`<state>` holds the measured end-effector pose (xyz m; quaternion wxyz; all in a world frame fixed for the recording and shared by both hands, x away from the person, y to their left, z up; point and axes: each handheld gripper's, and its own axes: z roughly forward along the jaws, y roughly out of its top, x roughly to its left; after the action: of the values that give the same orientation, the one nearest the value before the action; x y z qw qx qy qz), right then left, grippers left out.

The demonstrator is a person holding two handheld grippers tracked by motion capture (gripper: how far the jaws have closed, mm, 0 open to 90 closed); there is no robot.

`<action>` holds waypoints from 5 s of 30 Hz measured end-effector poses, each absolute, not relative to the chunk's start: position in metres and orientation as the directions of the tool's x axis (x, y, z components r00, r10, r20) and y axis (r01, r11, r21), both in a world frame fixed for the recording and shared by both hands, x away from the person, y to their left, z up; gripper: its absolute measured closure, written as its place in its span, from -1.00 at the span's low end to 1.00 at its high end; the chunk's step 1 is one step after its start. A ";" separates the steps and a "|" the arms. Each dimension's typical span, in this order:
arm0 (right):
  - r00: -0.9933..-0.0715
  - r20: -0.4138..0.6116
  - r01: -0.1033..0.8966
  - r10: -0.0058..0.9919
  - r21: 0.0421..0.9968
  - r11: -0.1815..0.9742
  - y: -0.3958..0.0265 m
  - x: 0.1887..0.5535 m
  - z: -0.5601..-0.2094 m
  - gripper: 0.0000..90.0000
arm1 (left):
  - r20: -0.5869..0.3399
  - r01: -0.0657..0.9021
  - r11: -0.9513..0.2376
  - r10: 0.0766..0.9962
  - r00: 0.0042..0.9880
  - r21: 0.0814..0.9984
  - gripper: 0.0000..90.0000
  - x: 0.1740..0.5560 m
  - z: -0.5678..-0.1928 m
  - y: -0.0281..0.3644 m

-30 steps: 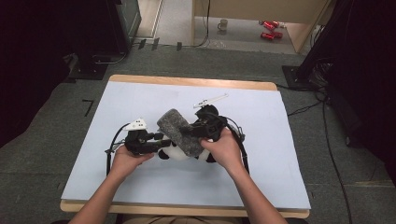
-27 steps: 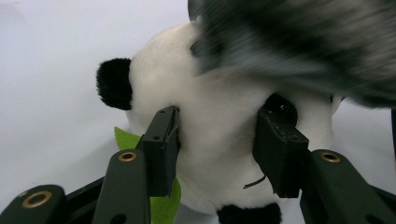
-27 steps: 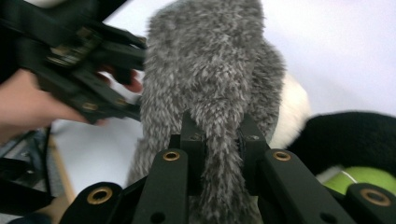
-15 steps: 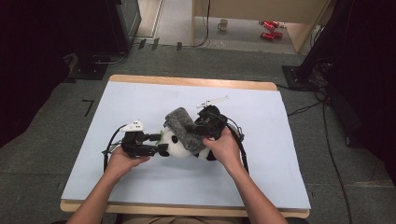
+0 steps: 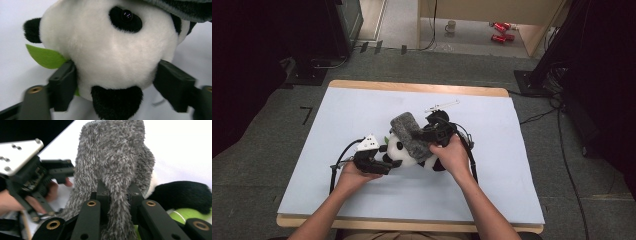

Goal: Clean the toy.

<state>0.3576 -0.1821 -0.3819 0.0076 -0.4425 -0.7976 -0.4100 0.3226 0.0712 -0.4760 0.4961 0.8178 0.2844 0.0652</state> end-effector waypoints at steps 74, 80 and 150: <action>-0.688 0.321 0.652 0.650 0.668 0.360 -0.157 0.346 -0.392 0.76 | -0.234 0.477 -0.300 0.589 0.774 0.826 0.13 0.310 -0.467 0.055; -0.692 0.259 0.625 0.674 0.681 0.381 -0.170 0.349 -0.386 0.78 | -0.237 0.480 -0.300 0.588 0.774 0.824 0.14 0.313 -0.467 0.056; -0.577 0.344 0.657 0.741 0.733 0.172 -0.243 0.336 -0.358 0.78 | -0.292 0.539 -0.308 0.583 0.758 0.784 0.17 0.332 -0.454 0.050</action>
<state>0.3362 -0.2430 -0.3581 -0.0460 -0.4573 -0.7643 -0.4524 0.3324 0.0498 -0.4538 0.4746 0.8085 0.3472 0.0232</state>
